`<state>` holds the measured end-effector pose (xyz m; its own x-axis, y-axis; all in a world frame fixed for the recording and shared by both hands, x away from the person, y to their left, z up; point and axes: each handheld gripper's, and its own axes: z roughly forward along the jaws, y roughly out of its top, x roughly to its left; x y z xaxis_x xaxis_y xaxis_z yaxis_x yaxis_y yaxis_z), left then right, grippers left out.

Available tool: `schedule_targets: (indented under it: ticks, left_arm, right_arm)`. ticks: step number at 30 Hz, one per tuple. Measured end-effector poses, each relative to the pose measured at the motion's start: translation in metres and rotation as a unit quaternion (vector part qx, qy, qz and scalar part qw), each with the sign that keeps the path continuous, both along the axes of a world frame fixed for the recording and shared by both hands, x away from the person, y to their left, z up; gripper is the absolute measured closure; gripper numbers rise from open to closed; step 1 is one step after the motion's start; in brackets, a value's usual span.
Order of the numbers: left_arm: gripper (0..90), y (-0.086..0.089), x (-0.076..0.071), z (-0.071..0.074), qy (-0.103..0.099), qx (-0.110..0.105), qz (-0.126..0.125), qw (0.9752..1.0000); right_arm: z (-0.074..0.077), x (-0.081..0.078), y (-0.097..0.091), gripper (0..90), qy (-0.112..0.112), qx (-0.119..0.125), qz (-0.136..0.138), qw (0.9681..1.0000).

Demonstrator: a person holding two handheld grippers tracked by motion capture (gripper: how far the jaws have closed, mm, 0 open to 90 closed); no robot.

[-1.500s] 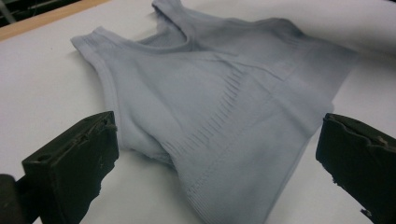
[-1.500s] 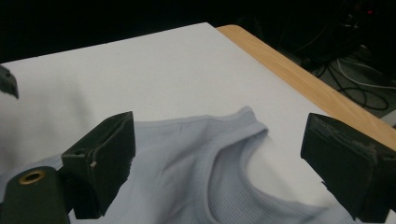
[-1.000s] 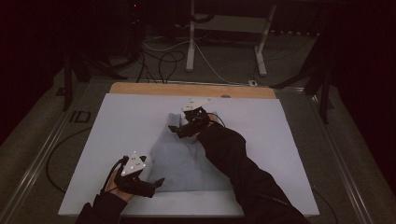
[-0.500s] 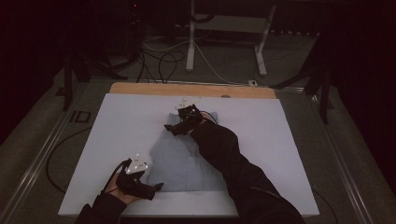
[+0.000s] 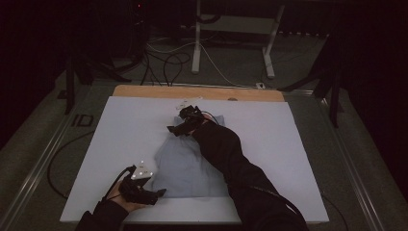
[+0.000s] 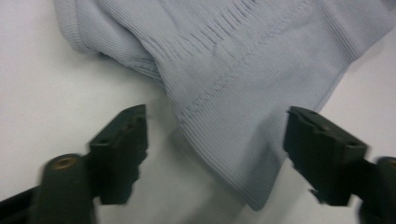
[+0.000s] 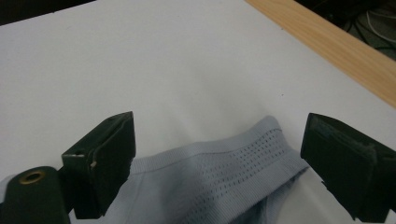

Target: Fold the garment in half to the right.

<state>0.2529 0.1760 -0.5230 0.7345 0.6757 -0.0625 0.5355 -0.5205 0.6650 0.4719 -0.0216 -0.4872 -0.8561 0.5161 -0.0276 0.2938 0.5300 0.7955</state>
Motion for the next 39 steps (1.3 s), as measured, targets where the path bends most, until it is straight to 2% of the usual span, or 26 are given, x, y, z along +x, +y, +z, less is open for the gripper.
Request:
schedule_targets:
  ticks: [7,8,21,26,27,31,32,34,37,39]
  left_arm:
    - [37.0,-0.002,-0.001,-0.004,0.013,0.009,-0.019,0.9997]
    - [41.7,-0.002,-0.001,-0.004,0.014,0.009,-0.021,0.9996]
    - [68.6,-0.012,-0.005,-0.004,0.024,0.008,-0.058,0.998]
    - [82.6,-0.016,-0.005,-0.002,0.014,0.001,-0.058,0.9982]
    - [84.1,-0.017,-0.005,-0.002,0.012,-0.002,-0.058,0.9982]
    - [86.4,-0.016,-0.004,0.001,0.01,-0.014,-0.057,0.9982]
    - [86.5,-0.016,-0.004,0.001,0.01,-0.014,-0.056,0.9983]
    - [86.6,-0.016,-0.004,0.001,0.011,-0.017,-0.056,0.9982]
    - [86.7,-0.016,-0.004,0.001,0.011,-0.02,-0.054,0.9983]
    - [86.8,-0.016,-0.005,0.002,0.009,-0.019,-0.054,0.9983]
  right_arm:
    - [-0.004,0.005,0.006,10.3,0.006,-0.009,0.001,0.9999]
    - [-0.005,0.006,0.008,10.3,0.004,-0.014,0.002,0.9999]
    - [-0.001,0.014,0.015,11.7,0.018,-0.006,-0.009,0.9998]
    - [0.0,0.021,0.017,13.0,0.012,-0.02,-0.007,0.9997]
    - [0.0,0.021,0.019,13.0,0.02,-0.018,-0.012,0.9996]
    - [-0.001,0.026,0.022,12.4,0.03,-0.027,-0.024,0.9989]
    - [-0.001,0.027,0.024,12.4,0.036,-0.024,-0.039,0.9983]
    - [-0.001,0.03,0.024,12.4,0.049,-0.016,-0.042,0.9978]
    - [-0.001,0.033,0.025,13.1,0.053,-0.022,-0.05,0.9971]
    - [-0.002,0.036,0.027,16.0,0.071,-0.033,-0.067,0.9947]
